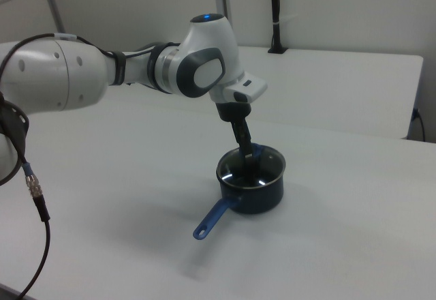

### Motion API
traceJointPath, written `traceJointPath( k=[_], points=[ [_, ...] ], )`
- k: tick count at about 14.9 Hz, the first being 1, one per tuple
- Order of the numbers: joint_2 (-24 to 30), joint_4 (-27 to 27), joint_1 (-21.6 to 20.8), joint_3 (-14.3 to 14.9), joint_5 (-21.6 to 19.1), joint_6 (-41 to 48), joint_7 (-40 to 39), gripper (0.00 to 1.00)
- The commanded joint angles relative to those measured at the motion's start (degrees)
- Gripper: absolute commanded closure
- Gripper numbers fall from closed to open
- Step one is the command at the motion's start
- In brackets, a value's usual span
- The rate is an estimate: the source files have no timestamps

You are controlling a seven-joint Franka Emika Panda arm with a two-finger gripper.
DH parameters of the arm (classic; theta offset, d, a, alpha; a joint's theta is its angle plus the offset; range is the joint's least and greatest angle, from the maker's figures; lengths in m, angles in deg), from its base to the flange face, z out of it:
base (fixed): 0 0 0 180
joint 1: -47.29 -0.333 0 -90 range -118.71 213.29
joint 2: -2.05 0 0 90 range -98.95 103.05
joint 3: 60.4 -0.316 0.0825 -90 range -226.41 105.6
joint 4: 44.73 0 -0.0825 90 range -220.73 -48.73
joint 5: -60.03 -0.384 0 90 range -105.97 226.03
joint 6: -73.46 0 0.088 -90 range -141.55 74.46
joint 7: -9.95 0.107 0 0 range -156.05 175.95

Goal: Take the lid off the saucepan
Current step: 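Lift the glass lid up off the saucepan rim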

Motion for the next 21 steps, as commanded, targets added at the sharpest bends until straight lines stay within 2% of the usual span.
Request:
traceJointPath(
  k=[1, 5, 10, 18, 21],
  points=[
    [2.58, -0.06, -0.05, 0.45, 1.19, -0.44, -1.03, 0.56],
    [3.82, -0.15, -0.48, 0.36, 3.12, -0.27, -1.47, 0.56],
    [7.06, -0.76, -3.03, 0.27, 2.42, -0.09, -4.11, 0.56],
    [9.79, -5.5, -12.51, 1.42, 2.6, 3.6, -4.46, 0.55],
    [10.23, -6.21, -14.19, 1.07, 2.25, 3.95, -6.66, 0.55]
  ],
)
